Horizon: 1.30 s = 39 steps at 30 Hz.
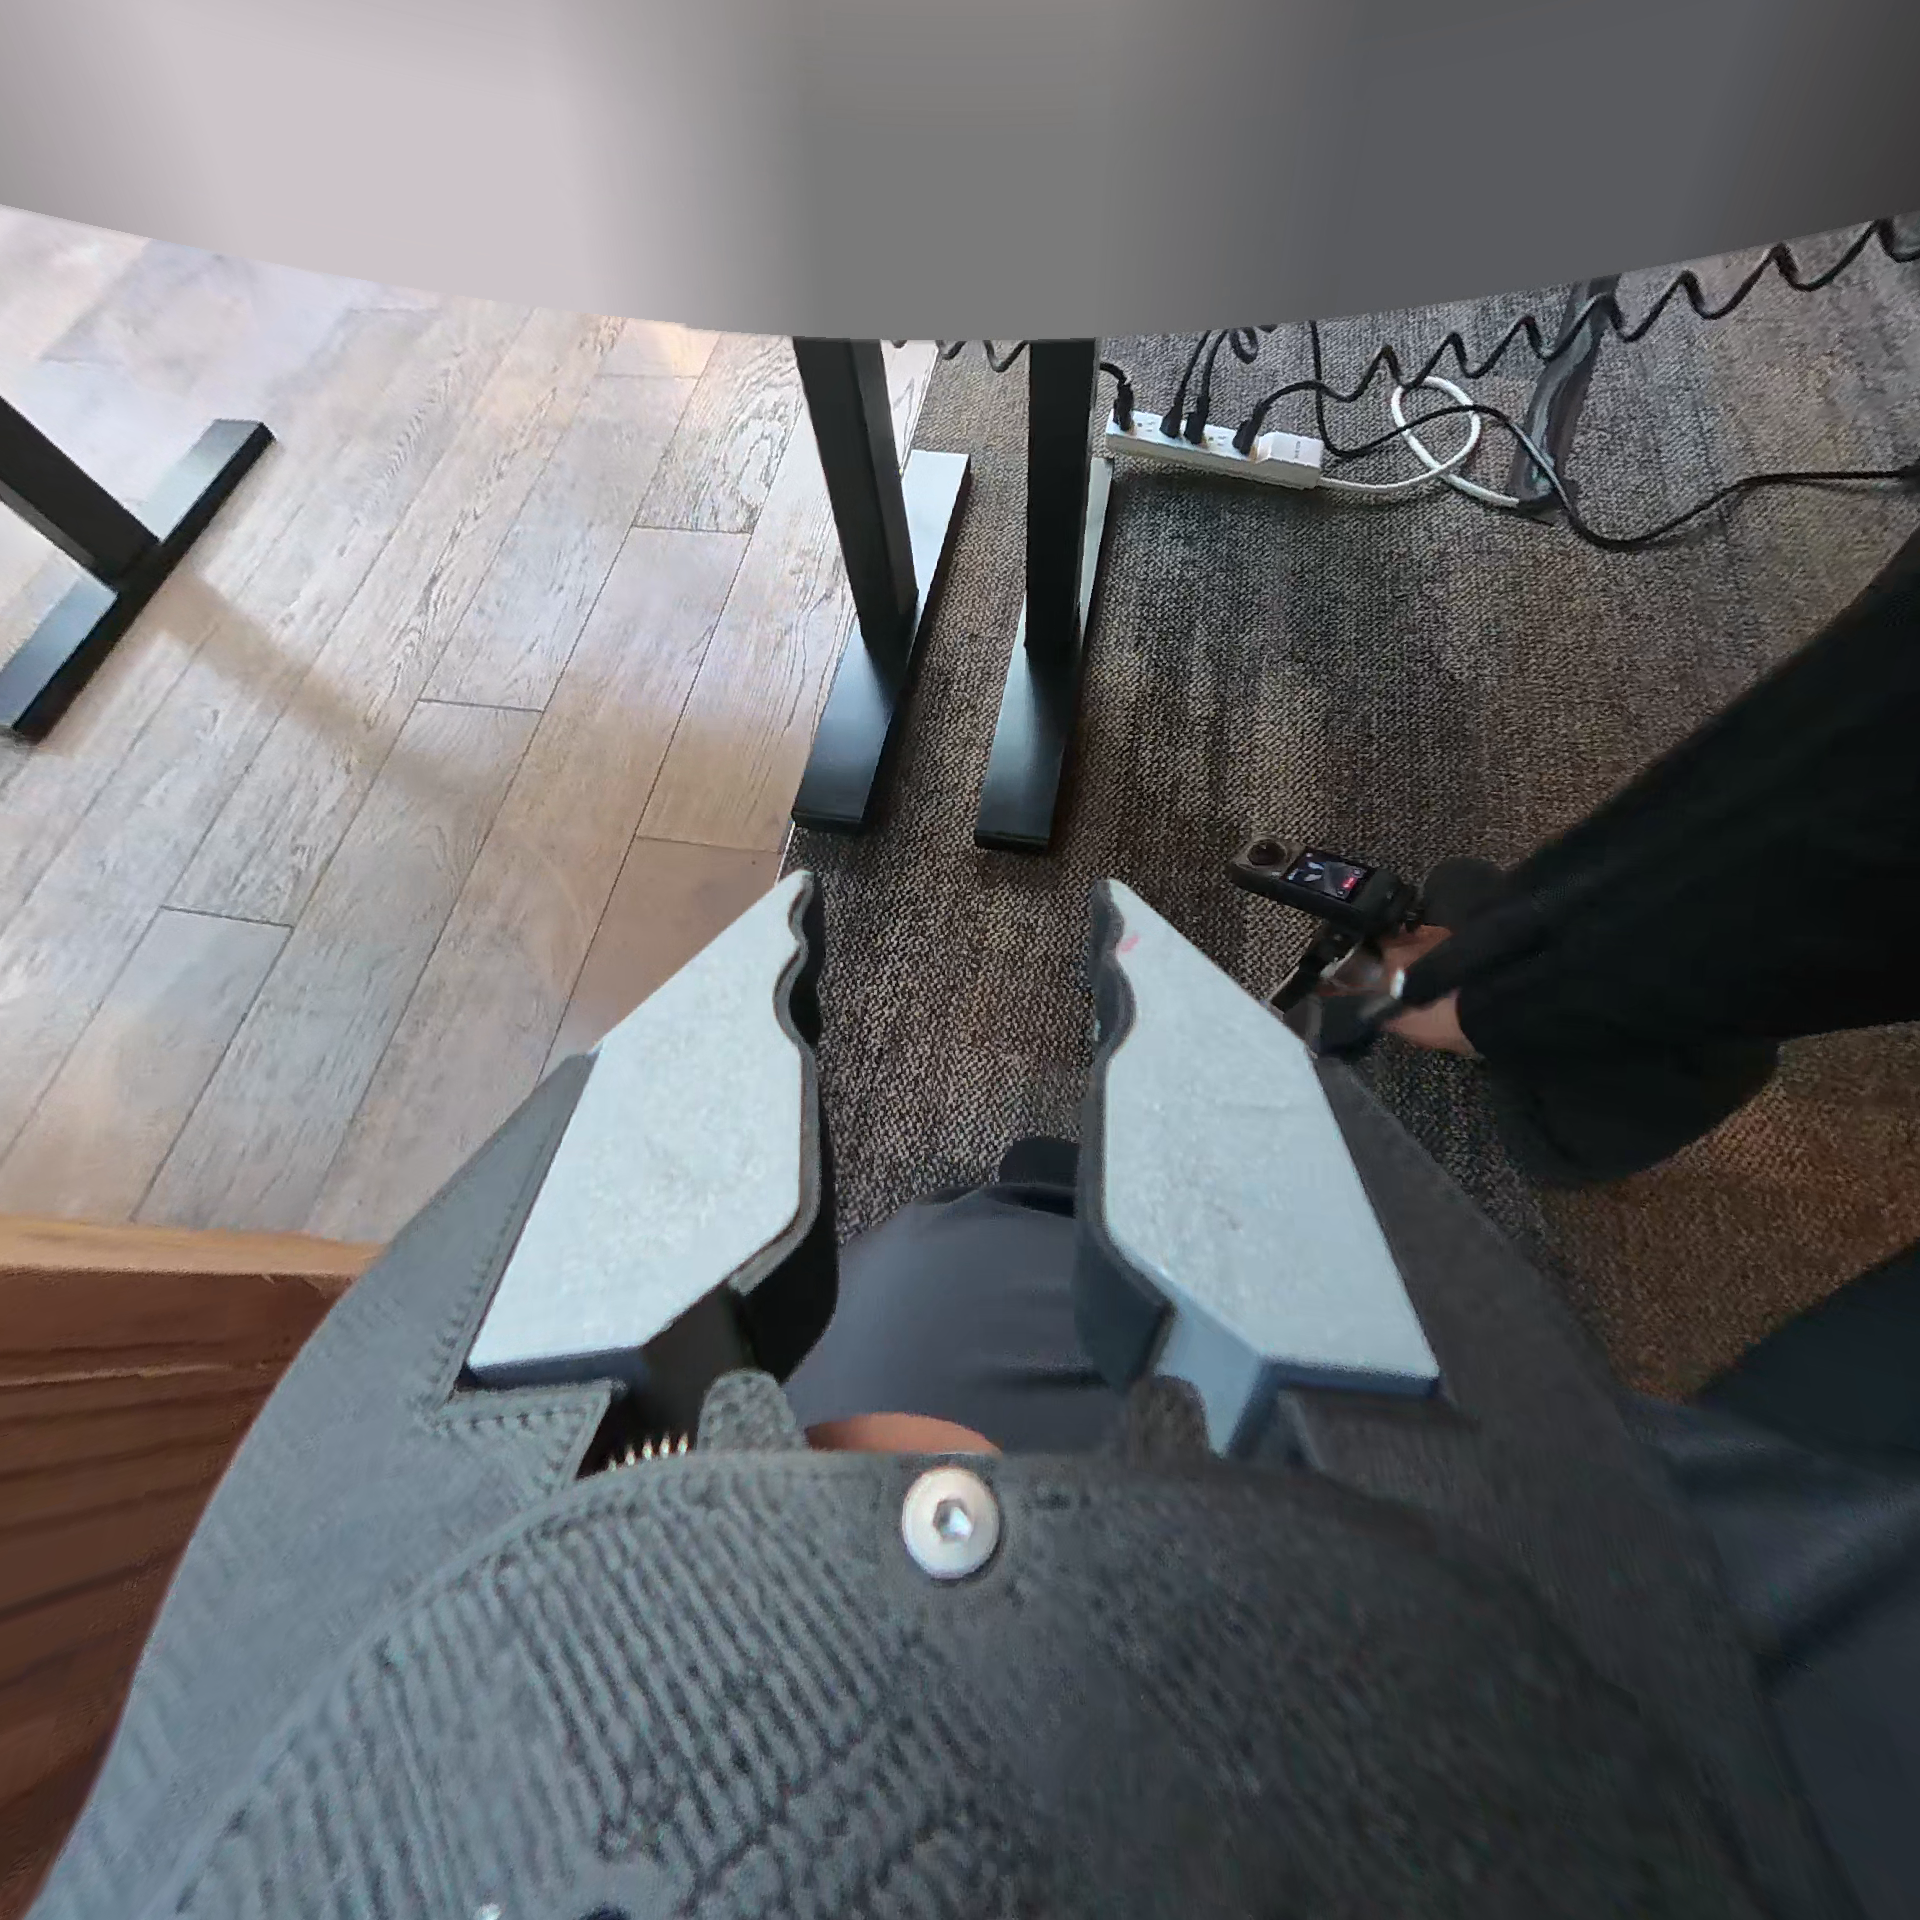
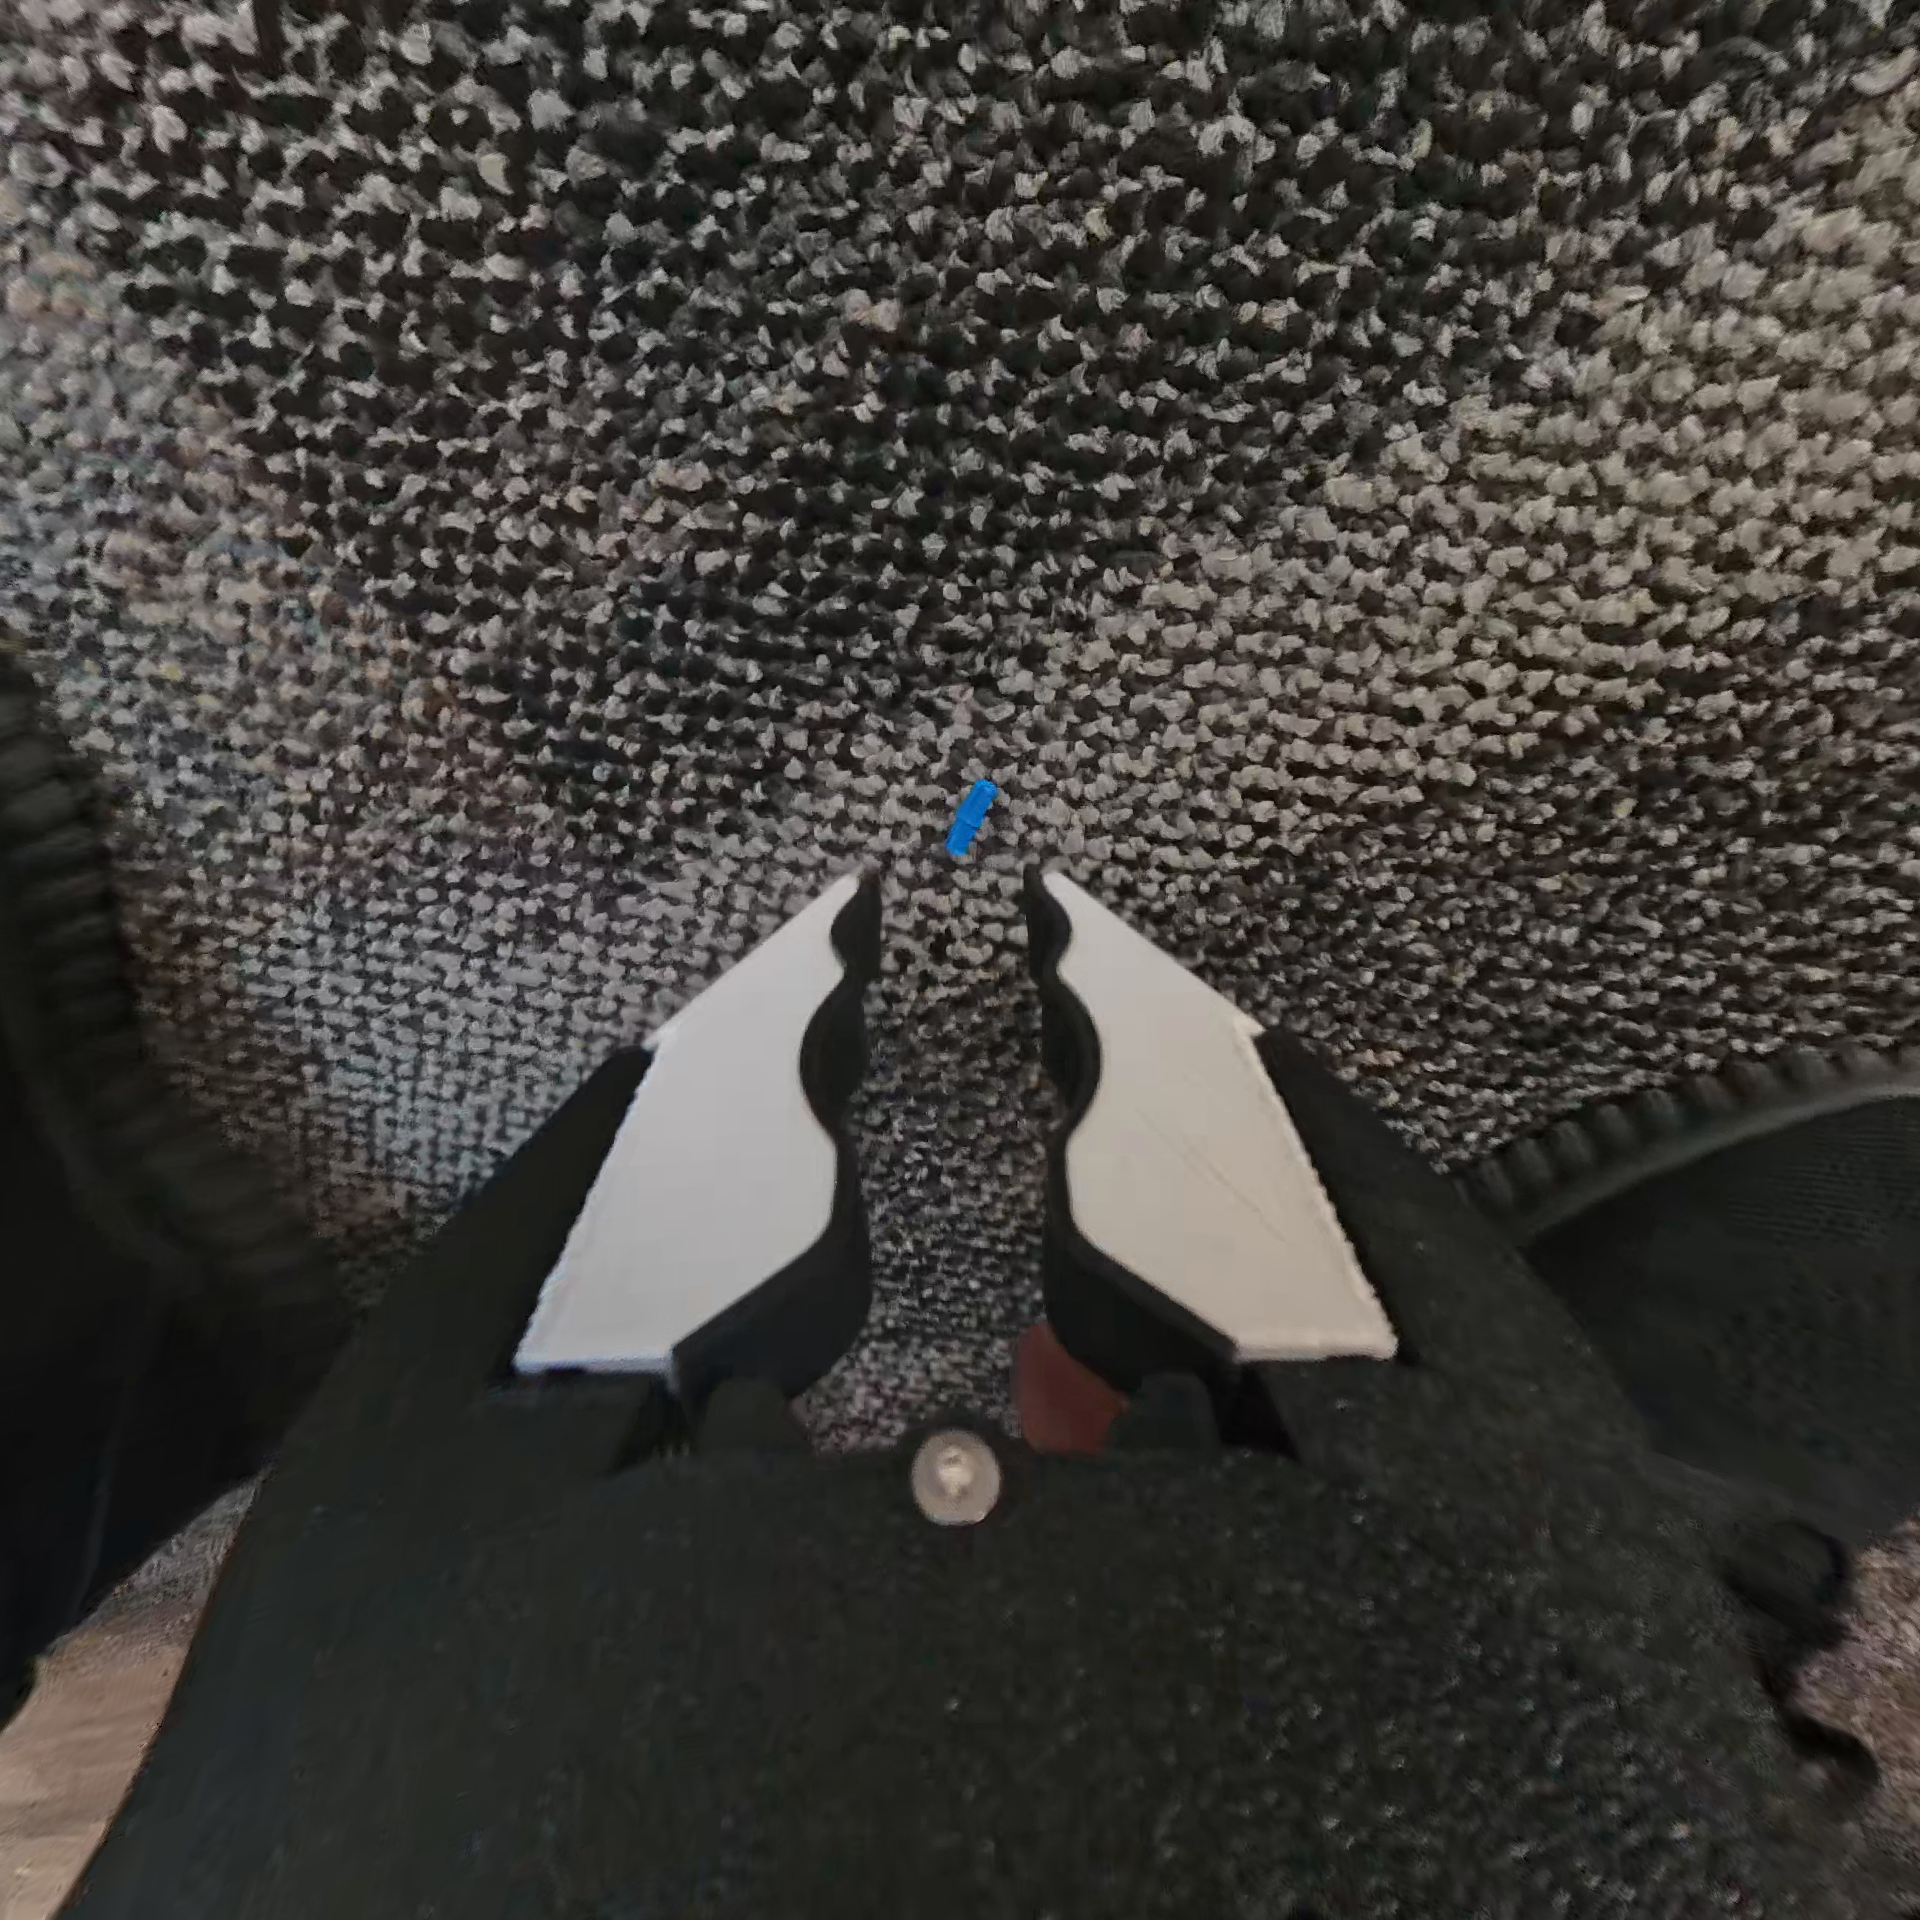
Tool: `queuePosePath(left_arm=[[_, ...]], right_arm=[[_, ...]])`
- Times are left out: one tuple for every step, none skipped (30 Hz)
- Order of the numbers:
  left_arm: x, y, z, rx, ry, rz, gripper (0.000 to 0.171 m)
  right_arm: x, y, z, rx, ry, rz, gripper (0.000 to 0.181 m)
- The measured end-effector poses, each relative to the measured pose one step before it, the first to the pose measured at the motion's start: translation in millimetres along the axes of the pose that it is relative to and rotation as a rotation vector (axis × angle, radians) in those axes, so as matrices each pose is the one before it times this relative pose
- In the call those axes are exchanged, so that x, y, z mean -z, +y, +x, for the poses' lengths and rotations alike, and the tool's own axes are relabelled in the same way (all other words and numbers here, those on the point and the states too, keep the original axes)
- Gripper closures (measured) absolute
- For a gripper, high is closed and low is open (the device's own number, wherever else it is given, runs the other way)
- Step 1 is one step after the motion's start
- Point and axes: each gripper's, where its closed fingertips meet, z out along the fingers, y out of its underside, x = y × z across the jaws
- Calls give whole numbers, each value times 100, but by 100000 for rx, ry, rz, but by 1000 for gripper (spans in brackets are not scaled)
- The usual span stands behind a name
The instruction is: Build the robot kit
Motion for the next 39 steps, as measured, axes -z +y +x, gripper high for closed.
queuePosePath(left_arm=[[19, 461, -194, 1285, -403, -327, 124], [4, 452, -150, 1280, -190, -500, 124], [-26, 386, -170, 1285, -193, -659, 124], [-52, 336, -135, 1393, 86, -995, 124], [-26, 249, -96, 1300, 454, -821, 124], [12, 150, -94, 1145, 251, -285, 124], [37, 87, -100, 845, -10, 169, 124], [29, 97, -64, 313, 19, 109, 124], [-29, 162, -16, 14, -44, -257, 124], [-43, 177, 37, -226, 127, -405, 124], [-55, 117, 91, -398, 272, -246, 125], [-53, 62, 98, -419, 337, -29, 125], [-43, 42, 100, -298, 293, -3, 125], [-38, 9, 55, -238, 113, -3, 125], [-32, 23, 18, -190, 16, 30, 125], [-47, 30, 11, -69, 6, -30, 126], [-43, 17, 11, -82, 14, 3, 126], [-53, -19, 20, -138, 118, -82, 126], [-49, -42, 59, -194, 220, -68, 126], [-51, -49, 72, -382, 185, -21, 126], [-51, -19, 90, -637, 168, -231, 126], [-58, -16, 110, -791, 166, -194, 126], [-58, -3, 144, -893, 306, -224, 126], [-69, 37, 149, -940, 339, -501, 126], [-41, -7, 164, -956, 360, -370, 126], [-25, -76, 165, -976, 315, 251, 126], [-41, -171, 199, -956, 487, 330, 126], [-67, -253, 258, -1078, 816, 450, 126], [-141, -297, 328, -1330, 1231, 586, 125], [-245, -322, 314, -1168, 1150, 444, 125], [-350, -285, 381, -1095, 1520, -410, 125], [-404, -192, 536, -1873, 2191, -1511, 125], [-431, -186, 623, -2694, 2132, -1546, 124], [-403, -289, 623, -2994, 1763, -529, 123], [-383, -348, 594, -2563, 1575, -225, 122], [-299, -479, 551, -1711, 1563, 167, 118], [-174, -705, 502, -1452, 1441, 1492, 118], [-68, -873, 382, -1603, 684, 2652, 119], [-70, -954, 305, -1834, 125, 2814, 121]], right_arm=[[-282, -167, -86, -368, -159, 1262, 154], [-287, -22, -107, 98, -3, 175, 156], [-365, 178, 76, 934, 1306, -1352, 157], [-319, 181, 522, 1312, 3958, -1451, 158], [-264, 11, 372, 237, 2719, -344, 162], [-264, -47, -196, -926, -1332, -390, 163], [-233, -7, -155, -1009, -1111, -965, 163], [-51, -150, -60, -114, -325, -49, 163], [-40, -40, -48, 347, -242, -52, 163], [11, -13, 4, 659, -177, 269, 163], [-1, 6, -3, 140, -488, 374, 163], [5, -19, -4, -395, -702, 344, 164], [-6, -19, 7, -200, -645, 209, 164], [1, -31, 21, 259, -349, 33, 165], [-10, -28, 10, 793, -248, -189, 166], [6, -46, -32, 1053, -333, -200, 169], [32, -52, -67, 1183, -317, -200, 173], [76, -138, -198, 1503, -688, 14, 178], [46, -34, -119, 2217, 272, -1156, 178], [122, -250, -341, 1674, -1062, 54, 178], [210, -312, -360, 1551, -1004, 298, 178], [315, -375, -325, 1841, -505, 807, 178], [388, -347, -356, 2056, -466, 794, 178], [465, -331, -379, 2149, -345, 883, 178], [550, -328, -450, 1986, -521, 1031, 178], [678, -319, -514, 2034, -803, 987, 178], [923, -366, -481, 2407, -235, 1167, 178], [1217, -577, -504, 2654, -92, 1912, 177], [1522, -815, -545, 2570, -277, 2470, 178], [1808, -1075, -579, 2948, -196, 3041, 178], [2040, -1340, -656, 3851, -420, 3662, 178], [2207, -1496, -805, 4538, -1089, 3632, 178], [2394, -1617, -845, 4896, -758, 3770, 178], [2640, -1700, -767, 5707, 365, 4059, 178], [2894, -1765, -625, 5951, 1704, 4830, 178], [3050, -1808, -700, 5059, 1147, 5471, 178], [3120, -1746, -705, 3851, 988, 5584, 178], [3139, -1617, -812, 2737, 298, 5549, 178], [3173, -1456, -927, 1249, -323, 5257, 178]])
